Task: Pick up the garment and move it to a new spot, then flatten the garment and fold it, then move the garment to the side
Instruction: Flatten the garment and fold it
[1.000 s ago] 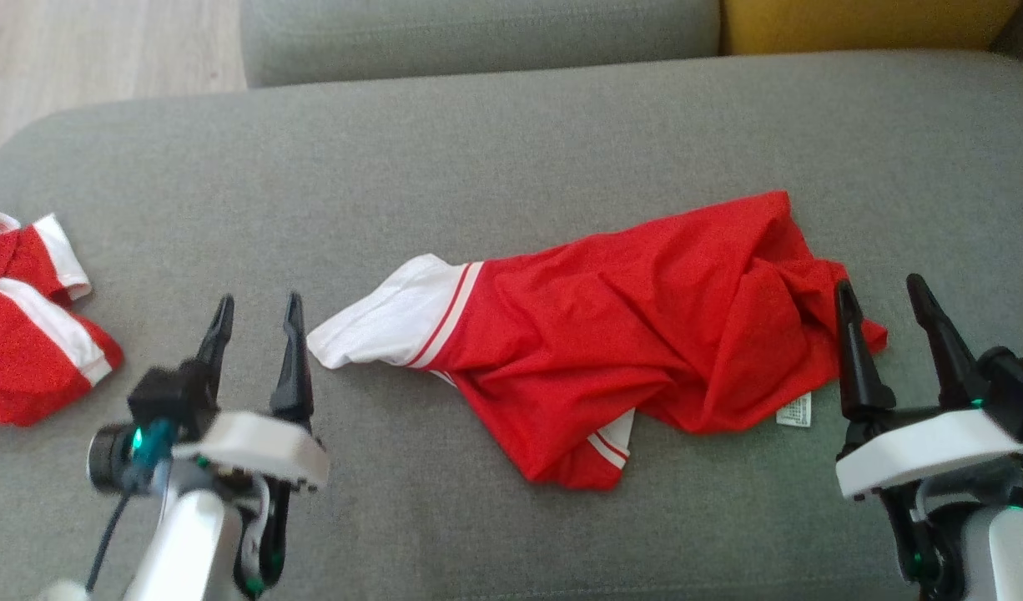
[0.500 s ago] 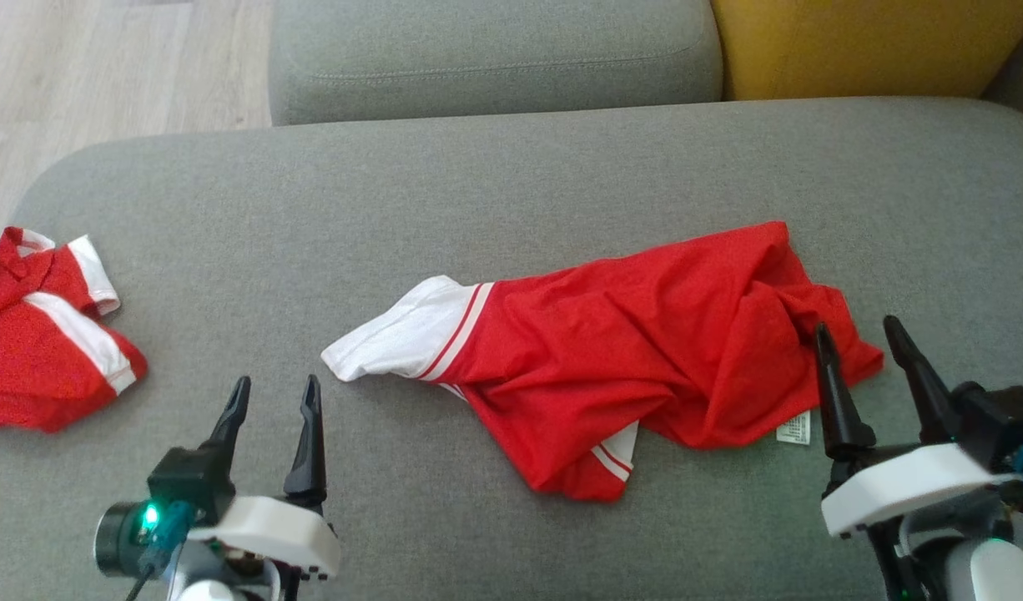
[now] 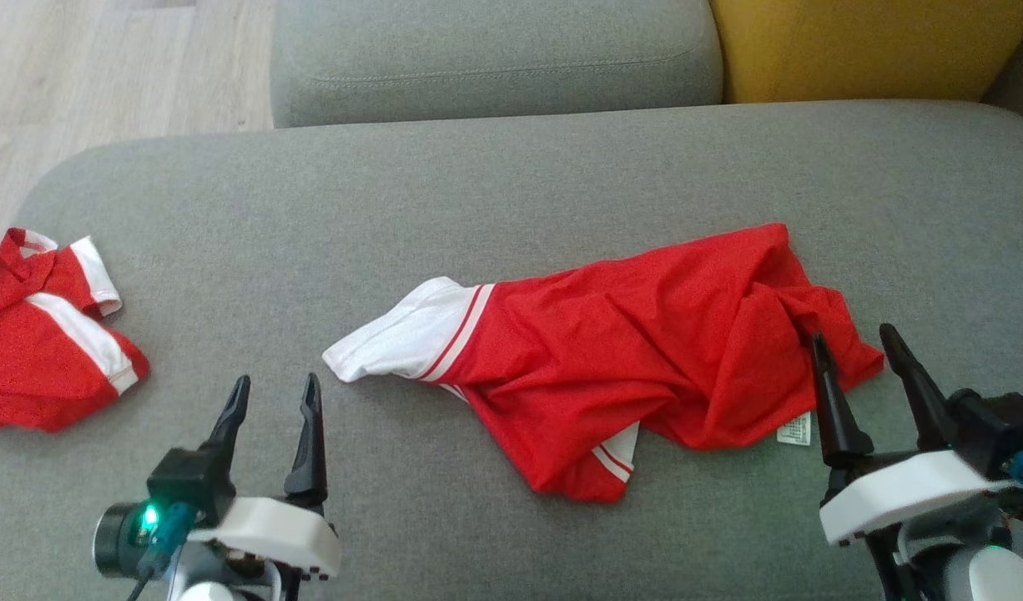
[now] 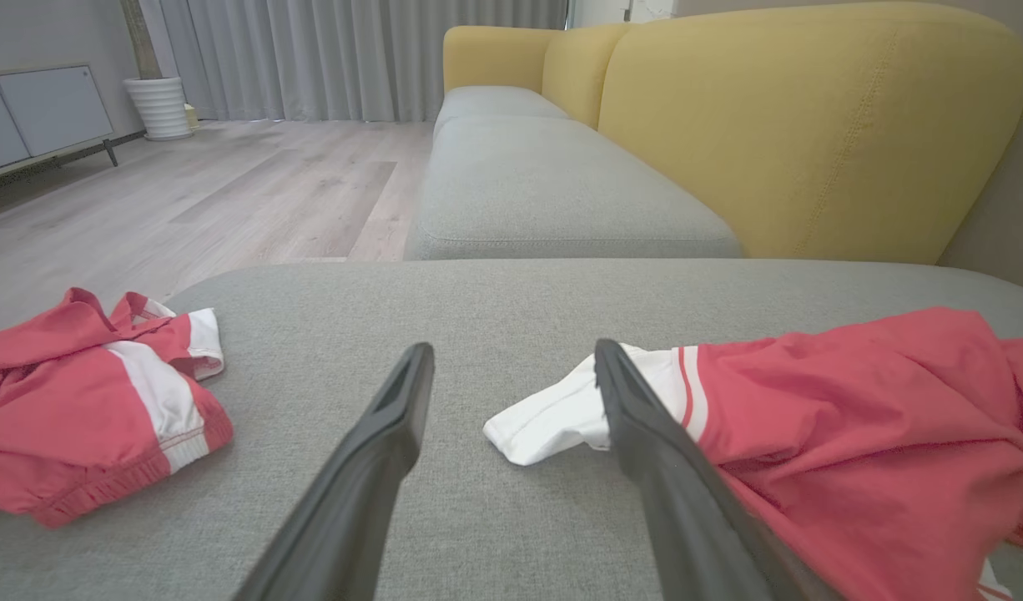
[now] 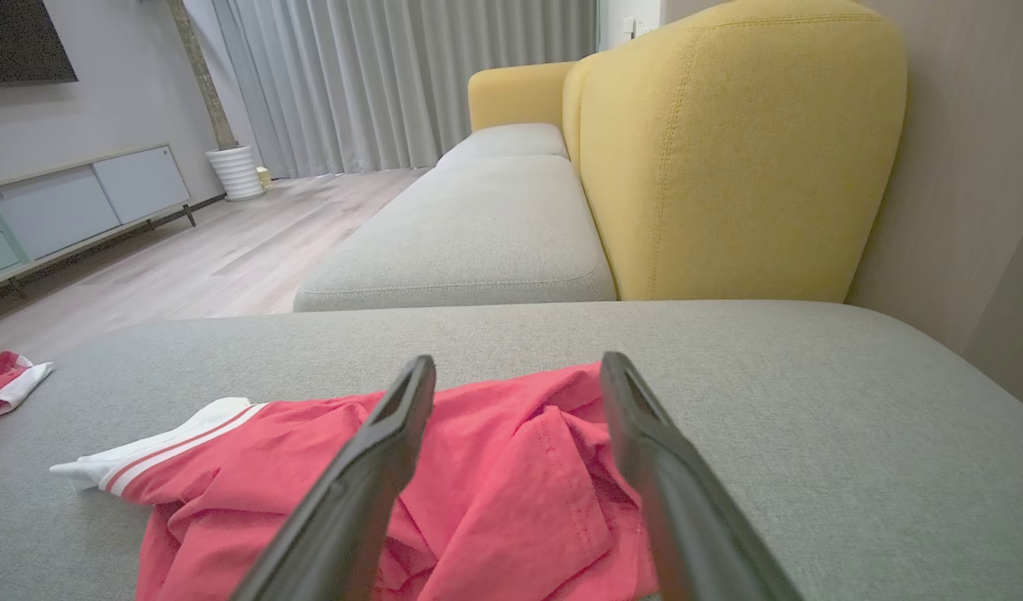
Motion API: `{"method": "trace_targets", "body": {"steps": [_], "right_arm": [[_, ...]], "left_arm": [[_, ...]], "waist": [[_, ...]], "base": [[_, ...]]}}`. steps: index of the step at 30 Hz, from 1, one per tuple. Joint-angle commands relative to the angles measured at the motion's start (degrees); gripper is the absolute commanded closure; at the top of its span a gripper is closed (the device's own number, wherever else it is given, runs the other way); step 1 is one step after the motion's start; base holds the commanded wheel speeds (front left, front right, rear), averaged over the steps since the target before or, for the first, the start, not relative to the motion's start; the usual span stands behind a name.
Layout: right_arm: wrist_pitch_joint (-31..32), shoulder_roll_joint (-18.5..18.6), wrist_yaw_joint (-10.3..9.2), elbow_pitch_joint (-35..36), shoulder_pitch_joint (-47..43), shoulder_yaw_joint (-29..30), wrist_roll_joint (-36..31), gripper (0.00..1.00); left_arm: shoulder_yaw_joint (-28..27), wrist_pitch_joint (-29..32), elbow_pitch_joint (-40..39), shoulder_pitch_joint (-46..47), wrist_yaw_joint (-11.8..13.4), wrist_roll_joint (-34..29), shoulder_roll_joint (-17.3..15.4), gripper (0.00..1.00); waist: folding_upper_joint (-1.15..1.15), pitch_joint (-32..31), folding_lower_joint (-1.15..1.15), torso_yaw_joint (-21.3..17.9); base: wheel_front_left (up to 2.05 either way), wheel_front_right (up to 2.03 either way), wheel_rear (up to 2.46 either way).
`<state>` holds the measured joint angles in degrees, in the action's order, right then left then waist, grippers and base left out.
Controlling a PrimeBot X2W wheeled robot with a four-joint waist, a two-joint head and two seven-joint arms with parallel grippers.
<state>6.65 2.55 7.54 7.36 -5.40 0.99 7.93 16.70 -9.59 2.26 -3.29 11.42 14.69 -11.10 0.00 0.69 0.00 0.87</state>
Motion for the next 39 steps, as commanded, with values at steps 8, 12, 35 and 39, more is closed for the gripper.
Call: {"method": "trace_targets", "body": {"steps": [8,12,35,39], "right_arm": [[0.0,0.3,-0.05,2.5,2.2,-0.8,0.6,0.00],[-0.3,0.3,-0.05,2.4,3.4,-1.0,0.8,0.00],[-1.4,0.3,-0.05,-2.6,9.0,0.6,2.3,0.00],[-1.1,0.5,-0.05,-6.3,13.5,3.1,1.7,0.00]], "left_arm": [[-1.4,-1.8,1.0,7.9,-2.5,1.1,-0.8,0.00],[-1.1,-0.2,8.1,15.2,-4.8,2.6,-0.1,0.00],[0.5,-0.8,50.7,35.7,-14.4,8.0,3.8,1.00],[1.2,-3.0,51.6,37.6,-14.8,7.6,4.4,1.00]], "waist": [[0.00,1.6,0.00,0.4],[0.00,3.7,0.00,0.2],[0.00,9.1,0.00,-2.4],[0.00,9.6,0.00,-1.6]], "base": [[0.00,0.00,0.00],[0.00,0.00,0.00],[0.00,0.00,0.00],[0.00,0.00,0.00]]}}
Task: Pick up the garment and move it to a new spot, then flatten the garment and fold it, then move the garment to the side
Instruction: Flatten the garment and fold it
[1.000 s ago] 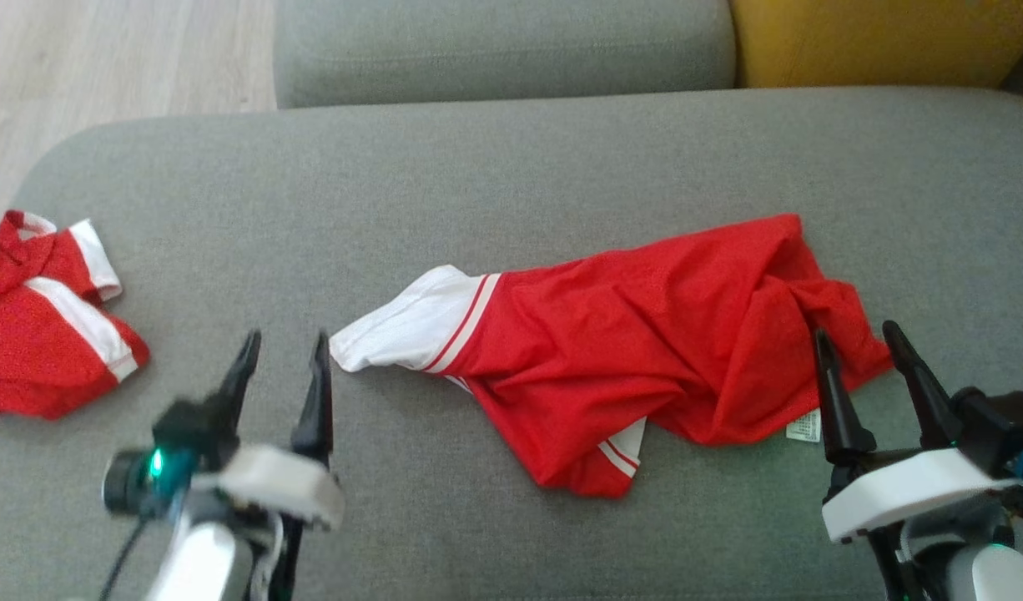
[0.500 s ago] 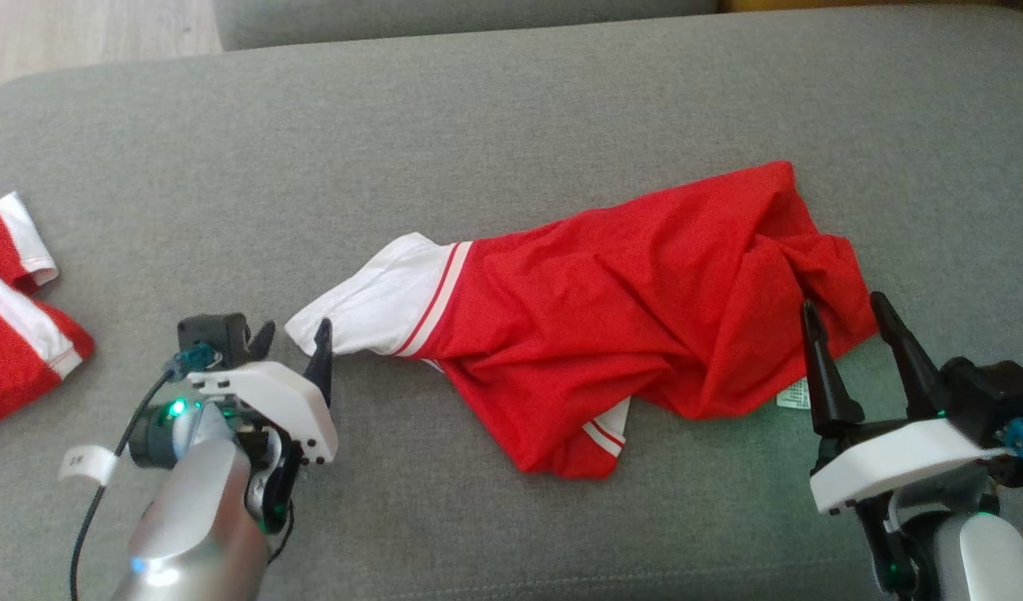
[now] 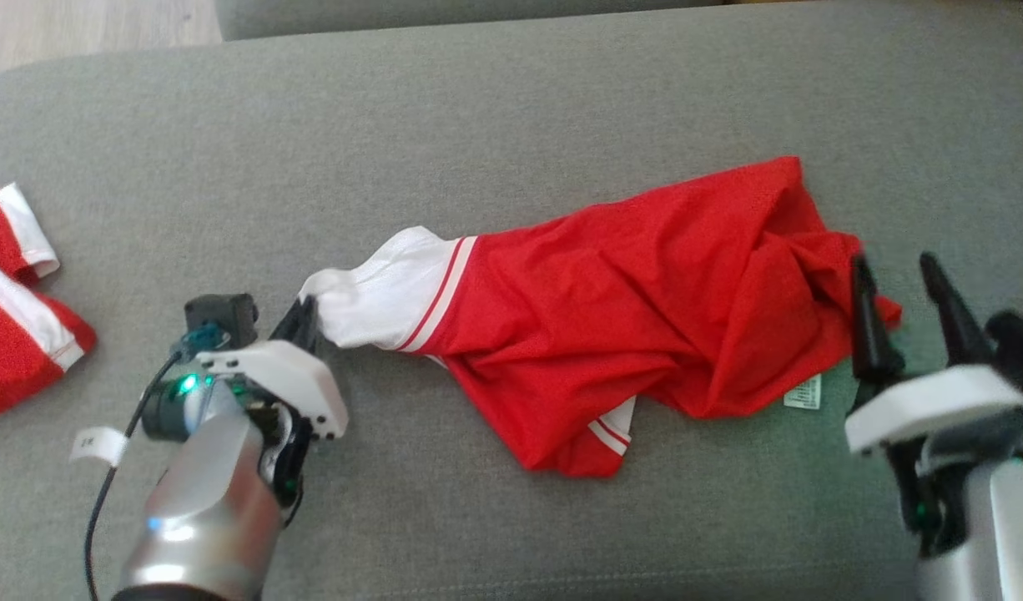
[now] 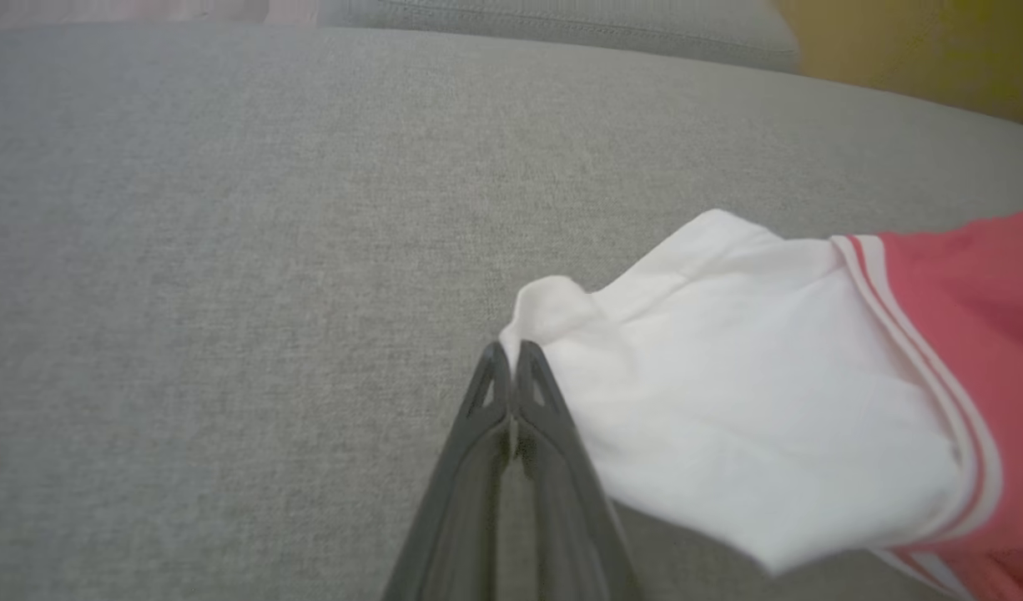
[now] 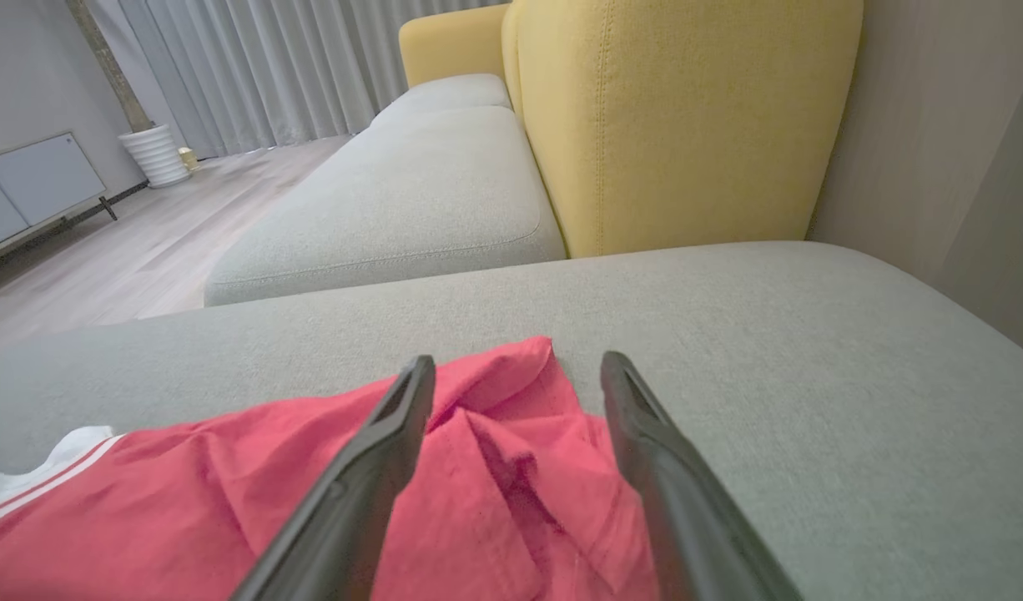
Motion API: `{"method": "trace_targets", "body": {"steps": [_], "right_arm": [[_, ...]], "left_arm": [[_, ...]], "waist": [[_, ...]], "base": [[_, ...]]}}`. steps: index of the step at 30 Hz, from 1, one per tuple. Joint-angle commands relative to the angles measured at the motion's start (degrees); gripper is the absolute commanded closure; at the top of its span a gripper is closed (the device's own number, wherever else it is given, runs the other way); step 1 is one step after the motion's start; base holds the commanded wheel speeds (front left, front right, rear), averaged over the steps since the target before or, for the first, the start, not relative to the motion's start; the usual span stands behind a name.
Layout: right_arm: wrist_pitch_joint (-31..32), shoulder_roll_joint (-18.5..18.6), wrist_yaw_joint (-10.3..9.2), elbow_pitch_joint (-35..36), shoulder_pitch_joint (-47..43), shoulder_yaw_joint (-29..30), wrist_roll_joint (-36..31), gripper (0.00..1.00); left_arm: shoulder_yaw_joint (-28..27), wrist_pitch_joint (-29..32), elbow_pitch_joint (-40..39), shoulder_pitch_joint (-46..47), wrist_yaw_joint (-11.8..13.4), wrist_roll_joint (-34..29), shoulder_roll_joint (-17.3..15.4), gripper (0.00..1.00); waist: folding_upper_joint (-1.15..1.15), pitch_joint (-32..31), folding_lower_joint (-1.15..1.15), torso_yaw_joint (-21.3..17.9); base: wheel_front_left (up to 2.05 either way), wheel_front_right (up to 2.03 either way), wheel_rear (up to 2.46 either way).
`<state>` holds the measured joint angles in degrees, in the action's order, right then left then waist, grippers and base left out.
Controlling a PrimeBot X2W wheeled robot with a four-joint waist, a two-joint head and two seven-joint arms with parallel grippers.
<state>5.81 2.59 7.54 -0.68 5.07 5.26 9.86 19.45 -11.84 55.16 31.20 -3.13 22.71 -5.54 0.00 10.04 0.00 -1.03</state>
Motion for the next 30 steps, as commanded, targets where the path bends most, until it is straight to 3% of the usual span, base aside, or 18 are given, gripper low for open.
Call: {"method": "trace_targets", "body": {"steps": [1,11,25,26,27,28,29,30], "right_arm": [[-0.1,0.8,-0.05,0.5,4.5,-0.6,-0.3,0.00],[3.3,8.7,-0.05,-22.1,23.6,1.2,2.2,0.00],[10.5,13.7,-0.05,-46.7,38.5,-4.4,3.5,0.00],[11.0,13.9,-0.05,-47.8,39.1,-4.8,3.8,0.14],[11.4,14.1,-0.05,-48.7,39.6,-5.4,4.1,0.53],[11.6,14.1,-0.05,-49.4,40.0,-6.0,4.6,0.69],[11.3,14.2,-0.05,-49.8,40.3,-6.6,5.1,0.99],[11.0,14.3,-0.05,-50.2,40.6,-7.1,5.5,1.00]], "left_arm": [[-1.4,-1.1,-1.3,3.6,-0.4,-0.5,-0.8,1.00],[1.3,-3.0,-6.1,8.8,-1.4,-1.9,1.6,1.00],[3.9,-3.1,-13.5,9.8,-1.0,-2.1,2.6,1.00],[3.9,-3.1,-13.8,9.7,-1.0,-2.0,2.6,1.00],[3.9,-3.1,-14.2,9.6,-0.8,-2.1,2.6,1.00],[3.9,-3.2,-14.5,9.5,-0.7,-2.1,2.6,1.00],[3.8,-3.2,-14.8,9.3,-0.7,-2.1,2.6,1.00],[3.6,-3.2,-15.1,9.1,-0.5,-2.2,2.6,1.00]], "waist": [[0.00,0.6,0.00,0.7],[0.00,6.2,0.00,5.4],[0.00,10.5,0.00,8.4],[0.00,10.7,0.00,8.4],[0.00,10.8,0.00,8.4],[0.00,10.8,0.00,8.4],[0.00,10.8,0.00,8.4],[0.00,10.7,0.00,8.3]], "base": [[0.00,0.00,0.00],[0.00,0.00,0.00],[0.00,0.00,0.00],[0.00,0.00,0.00],[0.00,0.00,0.00],[0.00,0.00,0.00],[0.00,0.00,0.00],[0.00,0.00,0.00]]}}
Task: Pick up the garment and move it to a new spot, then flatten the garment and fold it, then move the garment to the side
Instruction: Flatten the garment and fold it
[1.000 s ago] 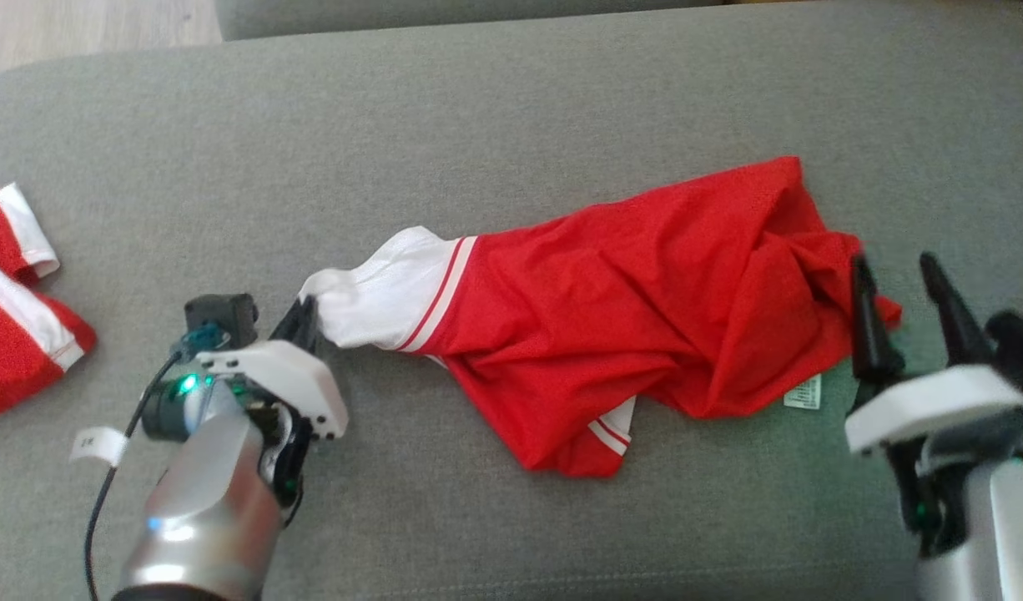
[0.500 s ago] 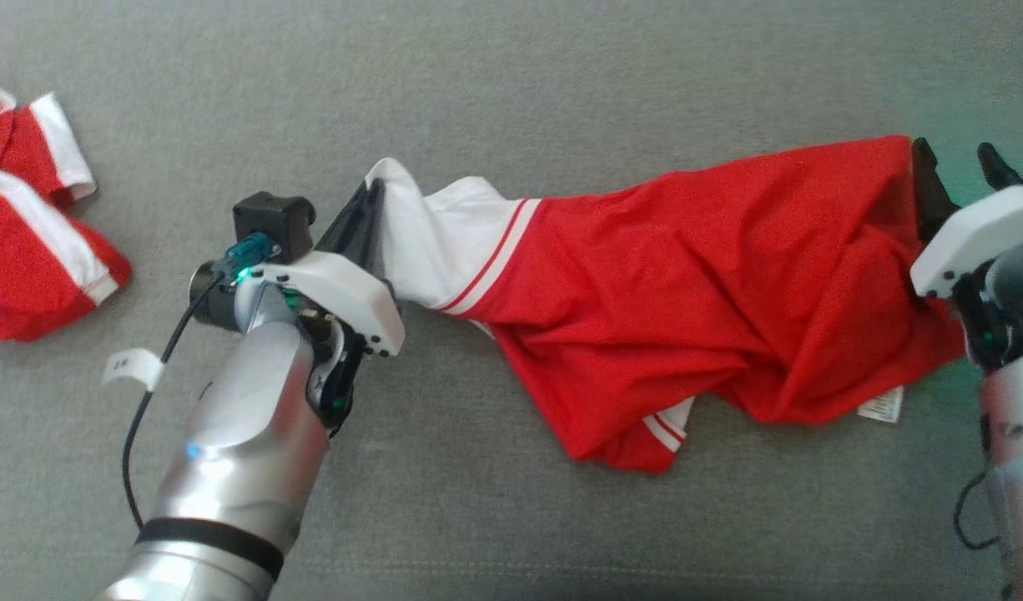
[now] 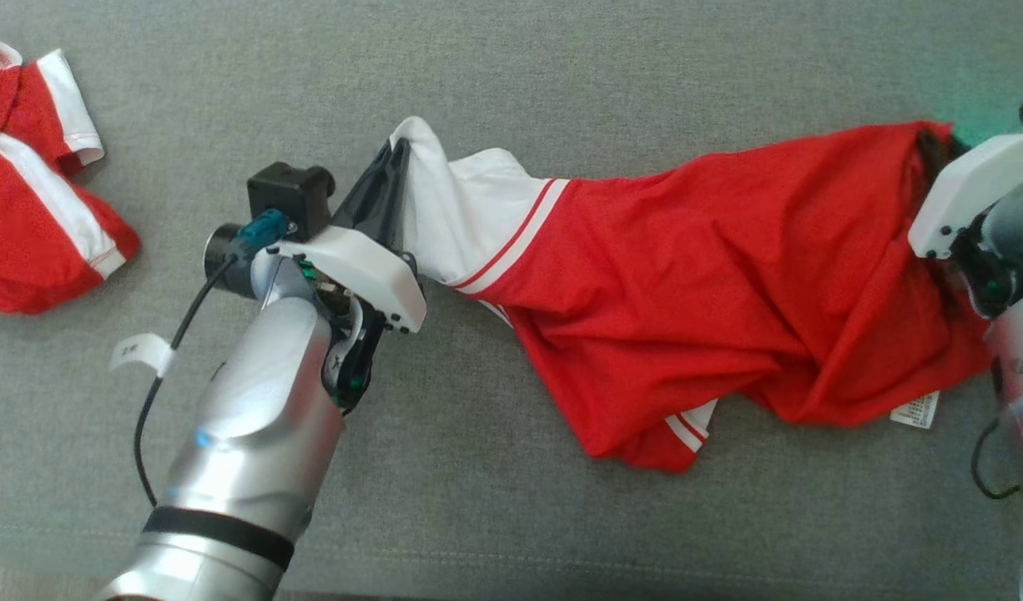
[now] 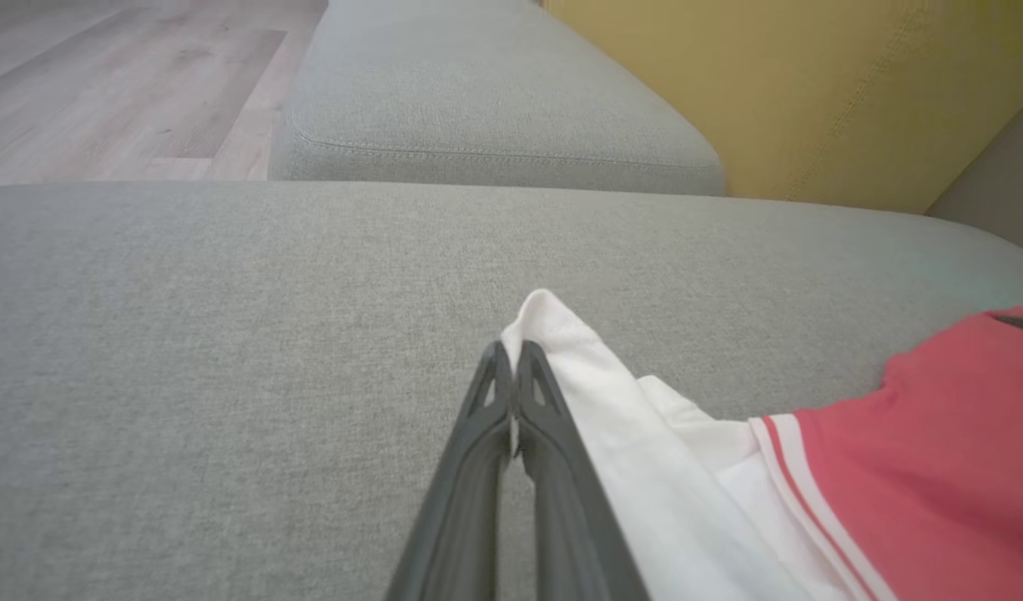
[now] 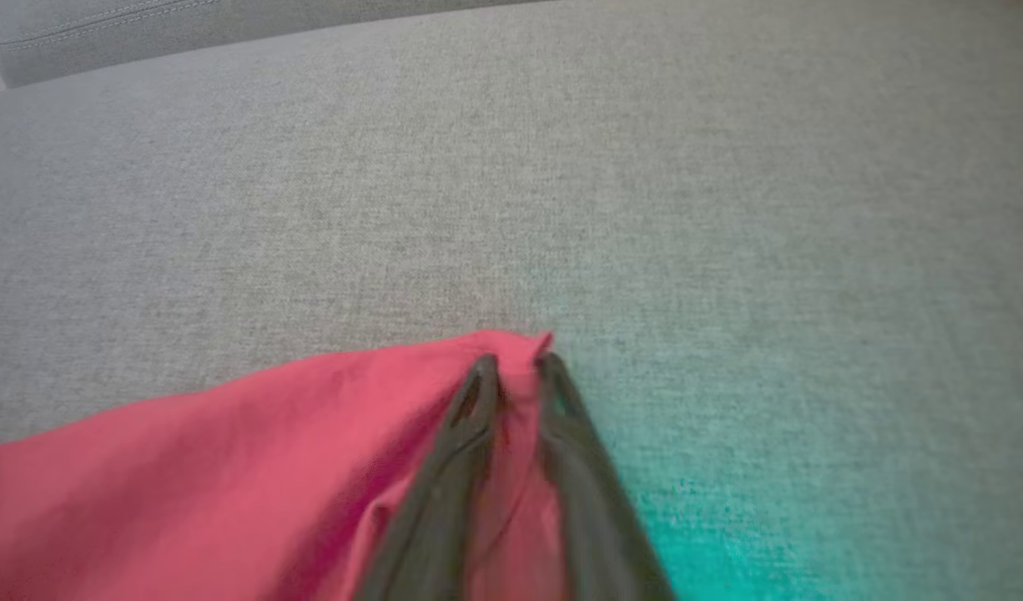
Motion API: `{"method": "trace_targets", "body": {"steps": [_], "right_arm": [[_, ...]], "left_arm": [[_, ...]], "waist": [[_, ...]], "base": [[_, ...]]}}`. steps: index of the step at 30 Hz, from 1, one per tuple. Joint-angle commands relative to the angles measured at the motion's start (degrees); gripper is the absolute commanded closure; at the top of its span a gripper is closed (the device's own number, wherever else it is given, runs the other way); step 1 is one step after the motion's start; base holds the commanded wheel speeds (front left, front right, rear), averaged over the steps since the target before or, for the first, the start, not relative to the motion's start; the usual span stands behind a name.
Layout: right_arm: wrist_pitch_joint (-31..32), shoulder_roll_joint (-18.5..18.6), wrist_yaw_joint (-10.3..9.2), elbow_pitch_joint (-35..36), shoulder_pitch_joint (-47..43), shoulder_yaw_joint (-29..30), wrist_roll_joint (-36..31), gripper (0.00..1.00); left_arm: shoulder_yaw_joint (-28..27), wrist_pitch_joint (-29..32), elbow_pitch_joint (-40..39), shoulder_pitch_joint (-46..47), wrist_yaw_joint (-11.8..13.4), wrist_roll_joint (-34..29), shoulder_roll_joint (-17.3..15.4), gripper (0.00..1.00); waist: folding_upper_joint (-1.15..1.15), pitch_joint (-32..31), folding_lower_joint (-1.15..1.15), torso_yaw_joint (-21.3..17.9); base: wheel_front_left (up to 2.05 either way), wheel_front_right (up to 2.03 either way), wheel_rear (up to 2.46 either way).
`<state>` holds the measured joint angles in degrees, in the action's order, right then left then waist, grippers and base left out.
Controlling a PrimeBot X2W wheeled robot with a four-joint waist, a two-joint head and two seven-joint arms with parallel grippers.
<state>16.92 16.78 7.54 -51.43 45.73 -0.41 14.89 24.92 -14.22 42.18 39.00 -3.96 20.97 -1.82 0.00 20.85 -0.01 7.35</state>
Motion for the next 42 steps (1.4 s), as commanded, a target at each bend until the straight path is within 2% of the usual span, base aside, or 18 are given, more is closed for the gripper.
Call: {"method": "trace_targets", "body": {"steps": [1,4,5,10,15,19,25,26,33,37,42], "right_arm": [[-0.7,0.4,-0.05,0.3,0.2,-1.9,0.9,1.00],[-3.7,1.1,-0.05,0.3,0.5,-3.2,2.6,1.00],[-6.8,1.5,-0.05,1.3,0.6,-4.1,3.8,1.00],[-14.3,2.6,-0.05,6.5,-0.7,-6.8,7.4,1.00],[-19.6,3.8,-0.05,15.6,-4.7,-7.8,10.9,1.00],[-21.2,4.0,-0.05,25.6,-9.1,-6.0,12.5,1.00],[-16.3,1.9,-0.05,41.5,-15.4,0.8,12.7,1.00],[-16.3,1.9,-0.05,41.5,-15.4,0.8,12.7,1.00],[-6.6,-2.7,-0.05,57.0,-20.4,6.5,10.0,1.00],[-2.8,-4.9,-0.05,61.8,-22.1,7.8,8.8,1.00],[-0.6,-6.5,-0.05,63.8,-22.9,8.6,7.9,1.00]], "left_arm": [[-2.1,-0.8,-2.5,1.2,0.4,-0.6,-1.1,1.00],[-3.3,-0.8,-4.2,0.6,0.8,-1.0,-1.4,1.00],[-4.5,-0.8,-6.3,0.1,1.3,-1.6,-1.7,1.00],[-8.7,-0.8,-14.9,-1.9,2.6,-3.5,-3.0,1.00],[-12.5,-0.8,-25.1,-4.1,3.1,-5.5,-4.0,1.00],[-14.1,-0.8,-32.8,-4.8,3.2,-6.9,-4.4,1.00],[-13.7,0.2,-39.5,-2.6,3.1,-8.1,-5.2,1.00],[-13.7,0.2,-39.5,-2.6,3.1,-8.1,-5.2,1.00],[-12.9,4.3,-42.4,1.3,3.2,-8.1,-5.4,1.00],[-12.5,5.7,-42.3,2.5,3.1,-7.6,-5.3,1.00],[-11.8,6.2,-39.8,3.6,2.4,-6.9,-5.1,1.00]], "waist": [[0.00,-0.2,0.01,-0.2],[0.00,-0.9,0.01,-0.3],[0.00,-1.6,0.01,-0.5],[0.00,-4.7,0.01,-1.1],[0.00,-9.0,0.01,-2.0],[0.00,-12.9,0.01,-2.8],[0.00,-18.4,0.01,-3.9],[0.00,-18.4,0.01,-3.9],[0.00,-22.8,0.01,-4.9],[0.00,-23.5,0.01,-5.2],[0.00,-23.4,0.01,-5.3]], "base": [[0.00,0.00,0.00],[0.00,0.00,0.00],[0.00,0.00,0.00],[0.00,0.00,0.00],[0.00,0.00,0.00],[0.00,0.00,0.00],[0.00,0.00,0.00],[0.00,0.00,0.00],[0.00,0.00,0.00],[0.00,0.00,0.00],[0.00,0.00,0.00]]}}
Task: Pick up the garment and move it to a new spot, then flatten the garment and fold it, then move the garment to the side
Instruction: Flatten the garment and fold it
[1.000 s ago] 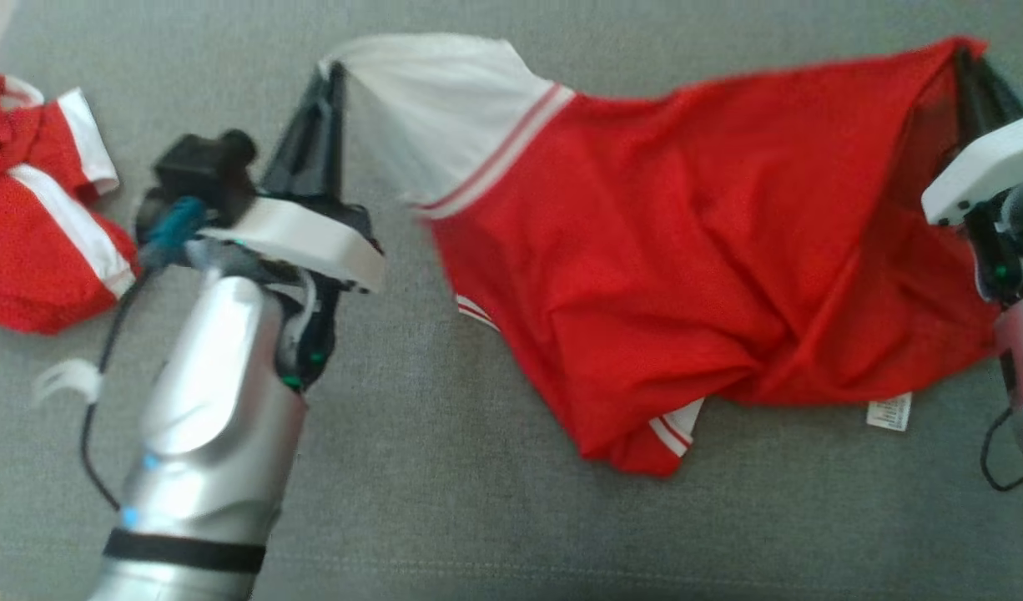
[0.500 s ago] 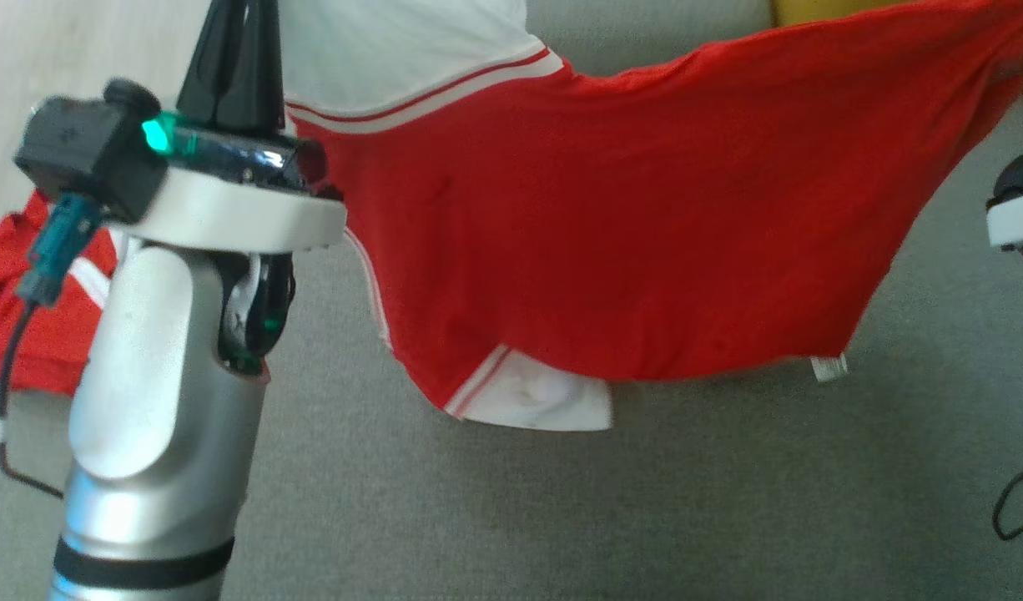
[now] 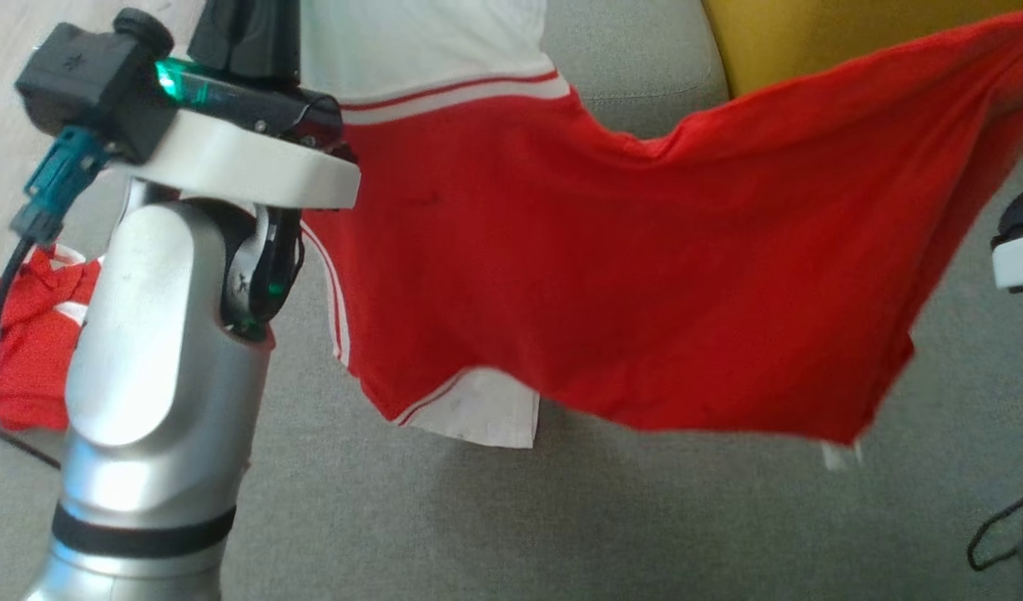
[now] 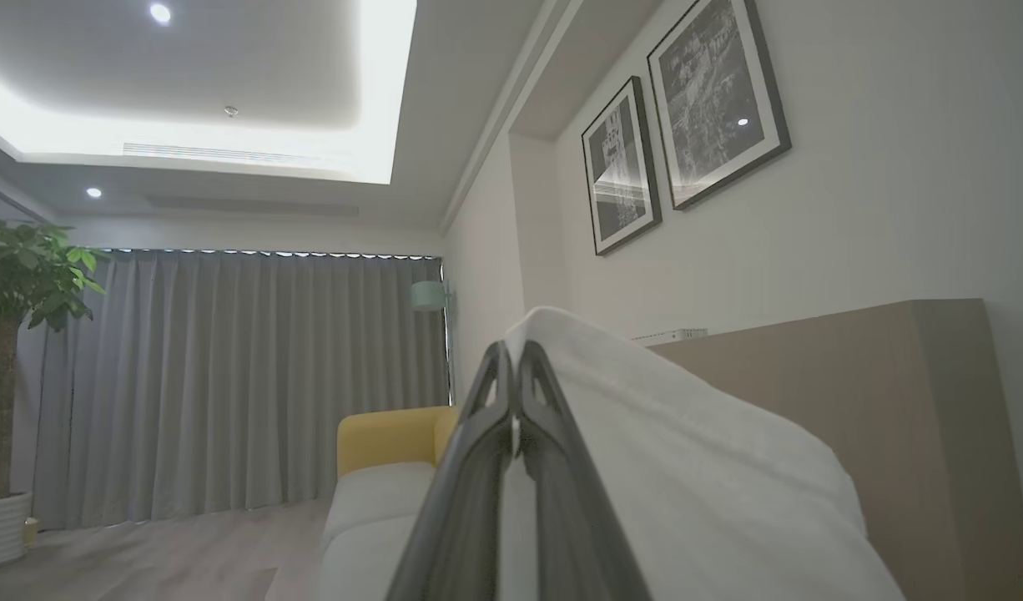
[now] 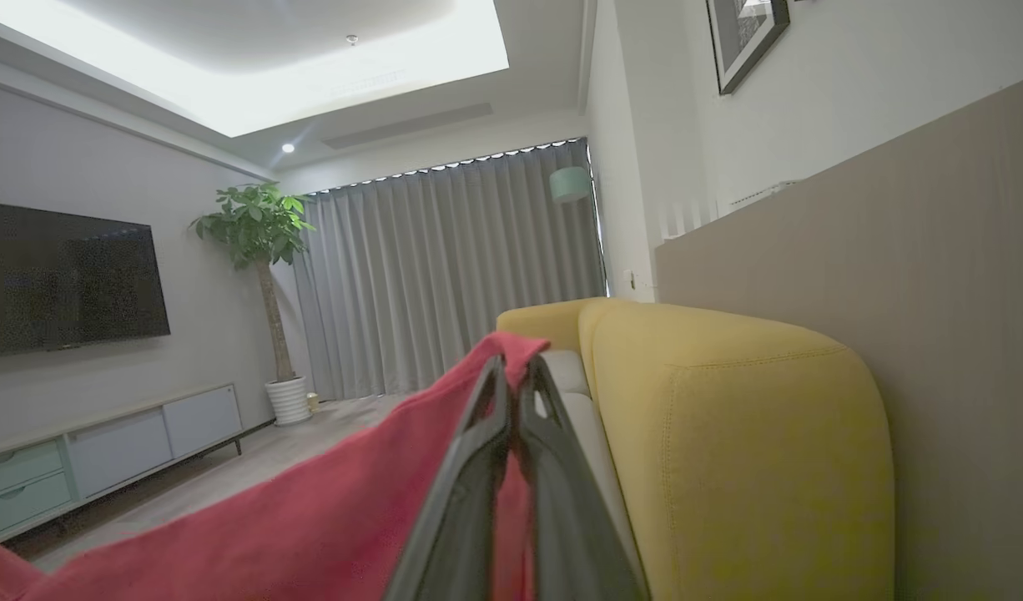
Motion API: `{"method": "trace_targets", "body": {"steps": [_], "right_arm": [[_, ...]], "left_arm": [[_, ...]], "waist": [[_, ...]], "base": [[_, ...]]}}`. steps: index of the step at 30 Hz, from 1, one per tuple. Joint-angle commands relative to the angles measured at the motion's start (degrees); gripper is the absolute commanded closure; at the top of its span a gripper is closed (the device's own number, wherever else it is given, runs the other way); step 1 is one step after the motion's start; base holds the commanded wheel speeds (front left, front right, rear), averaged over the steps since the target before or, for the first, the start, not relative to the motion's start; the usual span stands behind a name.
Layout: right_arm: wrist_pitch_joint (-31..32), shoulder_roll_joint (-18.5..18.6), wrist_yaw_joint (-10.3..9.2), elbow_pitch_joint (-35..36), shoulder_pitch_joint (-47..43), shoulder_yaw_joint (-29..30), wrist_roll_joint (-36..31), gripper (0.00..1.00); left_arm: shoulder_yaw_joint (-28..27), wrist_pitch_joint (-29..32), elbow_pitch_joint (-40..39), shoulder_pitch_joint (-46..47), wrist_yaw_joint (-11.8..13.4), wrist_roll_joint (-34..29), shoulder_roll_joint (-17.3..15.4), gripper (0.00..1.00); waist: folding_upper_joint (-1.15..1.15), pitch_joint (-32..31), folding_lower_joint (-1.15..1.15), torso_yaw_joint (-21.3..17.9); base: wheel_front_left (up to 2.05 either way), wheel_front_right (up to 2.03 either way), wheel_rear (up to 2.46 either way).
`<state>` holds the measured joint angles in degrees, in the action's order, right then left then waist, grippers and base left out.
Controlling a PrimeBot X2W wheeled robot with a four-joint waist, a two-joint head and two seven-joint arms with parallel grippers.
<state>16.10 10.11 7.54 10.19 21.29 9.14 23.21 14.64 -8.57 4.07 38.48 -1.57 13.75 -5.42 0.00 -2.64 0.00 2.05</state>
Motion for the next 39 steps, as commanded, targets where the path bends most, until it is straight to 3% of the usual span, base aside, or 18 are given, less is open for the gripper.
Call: {"method": "trace_targets", "body": {"steps": [1,6,12,19,24,32,39], "right_arm": [[0.5,-0.2,-0.05,2.0,1.7,-1.0,-0.3,1.00],[0.9,-0.4,-0.05,-1.5,4.5,-1.2,-1.2,1.00],[-0.7,-2.1,-0.05,-11.4,14.9,-2.6,-0.5,1.00],[-7.7,-3.2,-0.05,-30.3,32.7,-5.8,-1.3,1.00],[-15.1,-4.4,-0.05,-43.8,43.9,-8.5,-1.7,1.00],[-24.9,-5.9,-0.05,-60.4,53.2,-12.9,-1.6,1.00],[-24.8,-6.7,-0.05,-74.8,55.3,-17.4,-1.5,1.00]], "left_arm": [[-1.4,0.5,-0.9,4.5,-0.1,0.5,-1.4,1.00],[-1.0,-0.2,5.7,7.5,-1.0,1.5,-0.8,1.00],[-1.1,-2.5,18.3,16.6,-2.0,2.3,-0.1,1.00],[-2.7,-6.1,33.1,31.0,-2.2,1.9,0.4,1.00],[-4.4,-6.4,36.4,38.2,-1.5,0.2,0.8,1.00],[-6.6,-6.4,40.1,41.7,-1.1,-1.9,1.1,1.00],[-5.9,-6.4,51.2,38.4,-1.8,-1.1,2.1,1.00]], "waist": [[0.00,0.2,0.00,0.0],[0.00,2.0,0.00,0.1],[0.00,6.8,0.00,-0.3],[0.00,10.8,0.00,-1.4],[0.00,12.1,0.00,-2.2],[0.00,14.9,0.00,-2.8],[0.00,18.6,0.00,-2.0]], "base": [[0.00,0.00,0.00],[0.00,0.00,0.00],[0.00,0.00,0.00],[0.00,0.00,0.00],[0.00,0.00,0.00],[0.00,0.00,0.00],[0.00,0.00,0.00]]}}
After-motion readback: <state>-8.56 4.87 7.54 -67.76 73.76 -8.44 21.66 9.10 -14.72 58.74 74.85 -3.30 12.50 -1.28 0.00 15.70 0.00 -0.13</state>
